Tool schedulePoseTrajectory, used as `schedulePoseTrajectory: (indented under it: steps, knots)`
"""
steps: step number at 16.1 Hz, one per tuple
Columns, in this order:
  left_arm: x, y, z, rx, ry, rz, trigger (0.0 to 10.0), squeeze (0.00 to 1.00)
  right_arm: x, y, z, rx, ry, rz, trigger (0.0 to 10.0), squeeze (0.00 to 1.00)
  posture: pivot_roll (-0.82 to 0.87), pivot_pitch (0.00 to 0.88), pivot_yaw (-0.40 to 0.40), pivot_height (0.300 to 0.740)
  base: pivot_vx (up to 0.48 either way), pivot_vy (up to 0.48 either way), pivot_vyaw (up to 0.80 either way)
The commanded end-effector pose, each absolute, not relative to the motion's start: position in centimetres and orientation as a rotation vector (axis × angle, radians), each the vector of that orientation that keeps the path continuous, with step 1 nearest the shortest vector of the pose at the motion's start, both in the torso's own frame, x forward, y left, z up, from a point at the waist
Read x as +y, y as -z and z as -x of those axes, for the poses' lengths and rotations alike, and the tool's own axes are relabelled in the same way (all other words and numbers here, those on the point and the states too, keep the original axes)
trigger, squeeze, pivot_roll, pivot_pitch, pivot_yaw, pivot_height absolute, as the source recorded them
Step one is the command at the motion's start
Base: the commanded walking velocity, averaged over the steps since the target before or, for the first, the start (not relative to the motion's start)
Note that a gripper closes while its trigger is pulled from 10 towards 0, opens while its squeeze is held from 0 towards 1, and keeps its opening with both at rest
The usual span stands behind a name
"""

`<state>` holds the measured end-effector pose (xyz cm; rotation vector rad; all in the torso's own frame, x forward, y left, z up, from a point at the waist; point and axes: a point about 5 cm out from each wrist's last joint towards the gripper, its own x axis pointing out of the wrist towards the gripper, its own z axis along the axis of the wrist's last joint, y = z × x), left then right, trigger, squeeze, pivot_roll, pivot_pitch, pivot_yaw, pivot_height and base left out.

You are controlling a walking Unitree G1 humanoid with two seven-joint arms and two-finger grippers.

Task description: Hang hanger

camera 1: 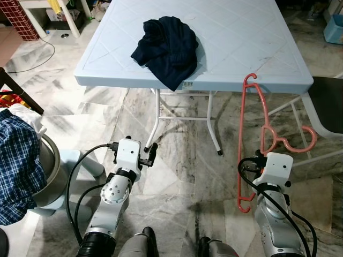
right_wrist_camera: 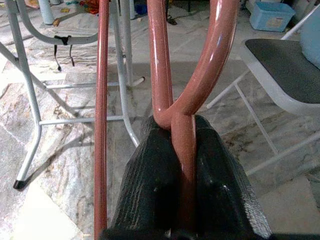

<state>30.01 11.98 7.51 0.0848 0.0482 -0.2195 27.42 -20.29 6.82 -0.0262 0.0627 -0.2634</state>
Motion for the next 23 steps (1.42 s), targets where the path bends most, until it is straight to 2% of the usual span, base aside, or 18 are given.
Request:
schedulePoseTrajectory:
  steps: [1, 12, 15, 19, 23]
  knots:
    - [12.5, -6.9, -29.6, 0.077, 0.196, -0.087, 10.0, 0.00, -20.4, -6.9, -27.3, 0.056, 0.269, 0.019, 10.0, 0.00, -0.04, 0.213, 0.046, 0.740, 0.000, 0.480, 0.00]
    - [12.5, -6.9, -29.7, 0.072, 0.181, -0.090, 10.0, 0.00, -20.5, -6.9, -27.0, 0.058, 0.267, 0.017, 10.0, 0.00, -0.04, 0.223, 0.045, 0.740, 0.000, 0.480, 0.00]
    - [12.9, -7.4, -29.8, 0.034, 0.165, -0.125, 10.0, 0.00, -20.0, -6.9, -26.9, 0.053, 0.232, 0.010, 10.0, 0.00, -0.04, 0.226, 0.043, 0.740, 0.000, 0.000, 0.00]
    - [14.0, -7.6, -30.3, 0.029, 0.107, -0.137, 10.0, 0.00, -19.7, -7.2, -27.0, 0.041, 0.199, 0.016, 10.0, 0.00, -0.04, 0.226, 0.039, 0.740, 0.000, 0.000, 0.80]
    - [13.4, -8.3, -30.2, -0.005, 0.158, -0.092, 10.0, 0.00, -19.7, -7.4, -27.1, 0.036, 0.193, 0.009, 10.0, 0.00, -0.04, 0.226, 0.034, 0.740, 0.000, 0.000, 0.34]
